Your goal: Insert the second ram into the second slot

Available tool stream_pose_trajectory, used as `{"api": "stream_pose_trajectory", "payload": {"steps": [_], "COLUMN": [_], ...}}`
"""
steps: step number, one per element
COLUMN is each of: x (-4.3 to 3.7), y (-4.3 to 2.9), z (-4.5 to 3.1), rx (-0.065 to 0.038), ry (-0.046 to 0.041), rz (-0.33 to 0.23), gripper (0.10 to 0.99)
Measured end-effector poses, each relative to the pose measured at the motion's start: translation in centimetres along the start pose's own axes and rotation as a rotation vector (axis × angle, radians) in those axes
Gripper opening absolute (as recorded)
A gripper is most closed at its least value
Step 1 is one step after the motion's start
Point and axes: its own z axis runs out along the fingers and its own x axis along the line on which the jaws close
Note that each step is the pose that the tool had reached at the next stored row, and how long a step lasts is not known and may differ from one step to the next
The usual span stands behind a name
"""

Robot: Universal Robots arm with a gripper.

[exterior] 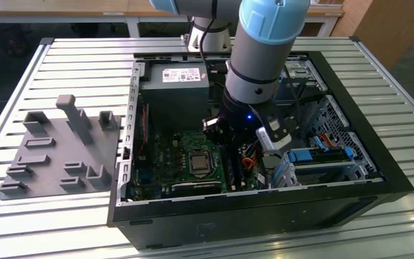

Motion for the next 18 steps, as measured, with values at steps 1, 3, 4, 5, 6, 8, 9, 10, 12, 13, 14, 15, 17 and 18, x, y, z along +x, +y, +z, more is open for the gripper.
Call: {"api": "stream_pose_trajectory", "payload": {"steps": [1, 3, 4, 5, 6, 8, 9, 10, 12, 13, 14, 15, 17, 18], "x": [0.01, 0.02, 0.03, 0.03, 0.04, 0.05, 0.05, 0.05, 0.05, 0.05, 0.05, 0.05, 0.05, 0.05], "y": [0.0, 0.0, 0.0, 0.0, 0.0, 0.0, 0.0, 0.0, 0.0, 0.0, 0.0, 0.0, 0.0, 0.0], "z": [-0.13, -0.4, -0.55, -0.68, -0.82, -1.0, -1.04, -1.07, -1.07, -1.08, -1.09, -1.09, -1.07, -1.04], "rx": [0.0, 0.0, 0.0, 0.0, 0.0, 0.0, 0.0, 0.0, 0.0, 0.0, 0.0, 0.0, 0.0, 0.0], "ry": [0.0001, 0.0, 0.0, 0.0, 0.0, 0.0001, 0.0, 0.0, 0.0, 0.0, 0.0, 0.0, 0.0, -0.0005], "rz": [0.0, 0.0, 0.0, 0.0, 0.0, 0.0, 0.0, 0.0, 0.0, 0.0, 0.0, 0.0, 0.0, 0.0], "gripper": [0.271, 0.271, 0.271, 0.271, 0.271, 0.271, 0.251, 0.188, 0.125, 0.106, 0.106, 0.106, 0.106, 0.106]}}
